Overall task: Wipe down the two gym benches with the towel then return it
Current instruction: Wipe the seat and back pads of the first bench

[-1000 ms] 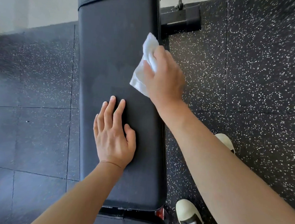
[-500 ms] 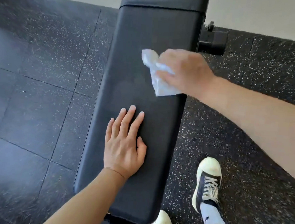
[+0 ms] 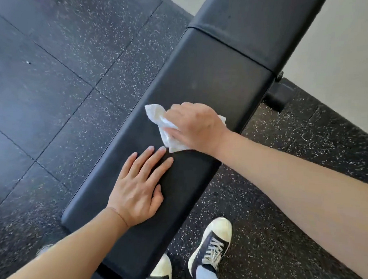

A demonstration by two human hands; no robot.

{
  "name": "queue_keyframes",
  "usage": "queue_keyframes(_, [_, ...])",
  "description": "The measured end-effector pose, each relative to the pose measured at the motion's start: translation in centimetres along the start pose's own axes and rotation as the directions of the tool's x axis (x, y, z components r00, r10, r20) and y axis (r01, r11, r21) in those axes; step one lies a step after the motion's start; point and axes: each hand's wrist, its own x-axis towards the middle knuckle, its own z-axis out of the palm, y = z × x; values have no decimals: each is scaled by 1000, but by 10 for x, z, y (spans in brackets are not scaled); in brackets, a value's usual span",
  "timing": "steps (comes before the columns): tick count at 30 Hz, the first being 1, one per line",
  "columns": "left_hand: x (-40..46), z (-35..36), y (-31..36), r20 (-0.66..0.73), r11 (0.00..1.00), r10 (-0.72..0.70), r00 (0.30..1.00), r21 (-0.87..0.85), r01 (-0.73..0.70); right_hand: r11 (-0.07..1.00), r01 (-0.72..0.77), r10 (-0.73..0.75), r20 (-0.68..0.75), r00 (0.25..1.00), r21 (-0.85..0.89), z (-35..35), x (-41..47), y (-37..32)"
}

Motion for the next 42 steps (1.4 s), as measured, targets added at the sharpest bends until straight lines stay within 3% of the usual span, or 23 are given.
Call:
queue_keyframes(1, [0,0,1,6,1000,0,1000,-7,0,991,-8,11,26,1000,-133,-3,1,23])
queue_keyframes(3, [0,-2,1,17,1000,-5,1000,-9,6,927,-181,205,40,978,-328,-9,6,71])
queue_keyframes(5, [0,-4,1,32,1000,-7,999,-7,7,875,-422,447,61,893,-238,-16,25,98])
queue_keyframes(7, [1,-6,2,46,1000,-3,999,-20,4,795,-586,598,34,801,-158,-13,44,89])
queue_keyframes(9, [1,-7,3,61,999,-10,998,-37,13,818,-572,575,68,816,-55,-4,58,45])
queue_keyframes(12, [3,-9,3,67,995,-24,997,-97,30,944,-330,323,189,927,9,6,52,-20])
queue_keyframes(14, [14,-15,3,41,987,-41,998,-152,47,986,-155,141,170,975,67,6,43,-13])
queue_keyframes(17, [42,-29,0,38,978,-86,996,-189,92,996,13,-30,213,977,84,-4,40,34])
queue_keyframes(18, [52,-34,-3,49,975,-93,995,-201,100,998,15,-27,217,976,57,-8,41,55])
queue_keyframes(20, [75,-42,-14,66,966,-123,990,-220,134,988,-153,151,209,966,-5,-13,56,101])
queue_keyframes(22, [102,-49,-25,67,956,-179,982,-225,190,899,-437,433,184,882,-22,-13,77,128])
queue_keyframes(25, [142,-57,-38,56,903,-320,946,-285,322,760,-649,644,111,757,13,1,90,118])
queue_keyframes(26, [153,-59,-43,54,867,-381,923,-325,377,744,-668,664,88,743,25,6,87,103])
queue_keyframes(28, [176,-61,-54,57,798,-458,887,-415,438,802,-595,592,67,803,52,11,75,70])
queue_keyframes(31, [204,-59,-59,93,731,-451,888,-531,427,917,-377,359,146,922,127,12,50,48])
queue_keyframes(34, [227,-60,-55,133,713,-416,900,-566,414,937,-267,214,233,949,225,1,44,69])
queue_keyframes(42, [316,-56,-42,155,685,-479,864,-550,479,842,-512,484,184,856,168,-65,27,188])
